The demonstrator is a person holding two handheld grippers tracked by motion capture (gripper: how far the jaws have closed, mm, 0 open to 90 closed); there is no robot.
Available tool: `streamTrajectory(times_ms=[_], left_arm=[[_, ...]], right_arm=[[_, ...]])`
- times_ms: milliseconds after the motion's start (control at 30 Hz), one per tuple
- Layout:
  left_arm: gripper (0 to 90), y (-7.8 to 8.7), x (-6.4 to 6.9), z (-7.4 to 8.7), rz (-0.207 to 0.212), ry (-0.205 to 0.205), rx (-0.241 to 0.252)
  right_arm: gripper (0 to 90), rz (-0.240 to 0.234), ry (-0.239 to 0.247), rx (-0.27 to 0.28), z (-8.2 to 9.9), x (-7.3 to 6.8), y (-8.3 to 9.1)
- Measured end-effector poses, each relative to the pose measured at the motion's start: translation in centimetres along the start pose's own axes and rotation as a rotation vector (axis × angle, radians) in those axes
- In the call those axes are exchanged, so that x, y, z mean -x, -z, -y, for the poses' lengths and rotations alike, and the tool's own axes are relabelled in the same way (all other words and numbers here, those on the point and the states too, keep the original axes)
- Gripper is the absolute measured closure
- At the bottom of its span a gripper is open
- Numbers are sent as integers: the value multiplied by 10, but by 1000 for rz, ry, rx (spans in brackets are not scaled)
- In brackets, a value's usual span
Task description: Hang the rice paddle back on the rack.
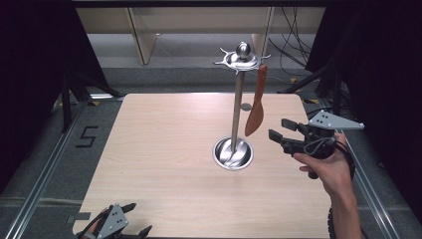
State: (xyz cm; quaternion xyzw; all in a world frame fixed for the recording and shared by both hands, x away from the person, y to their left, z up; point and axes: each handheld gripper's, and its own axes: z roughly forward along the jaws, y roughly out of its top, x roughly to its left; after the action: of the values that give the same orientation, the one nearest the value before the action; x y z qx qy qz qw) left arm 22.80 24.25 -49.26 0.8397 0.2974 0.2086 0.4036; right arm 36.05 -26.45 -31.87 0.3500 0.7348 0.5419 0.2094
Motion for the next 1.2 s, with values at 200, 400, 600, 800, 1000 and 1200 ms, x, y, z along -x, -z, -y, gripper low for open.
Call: streamTrajectory(times_ms=[200,400,600,800,1000,1200], left_arm=[[163,1,-1,0,-2,-13,6],[163,1,0,0,-2,-7,2],[162,1,-1,0,-3,-7,3],[163,0,0,0,-3,4,8],[162,0,0,0,0,-4,6],[163,1,0,0,3,9,6]], right_arm=[[387,12,-5,-47,8,0,2],[384,21,22,-66,17,2,0],[377,26,23,-82,26,6,-4],[373,13,-3,-106,29,5,0],[370,9,16,-129,33,2,-2],[367,9,2,-137,39,1,-4]])
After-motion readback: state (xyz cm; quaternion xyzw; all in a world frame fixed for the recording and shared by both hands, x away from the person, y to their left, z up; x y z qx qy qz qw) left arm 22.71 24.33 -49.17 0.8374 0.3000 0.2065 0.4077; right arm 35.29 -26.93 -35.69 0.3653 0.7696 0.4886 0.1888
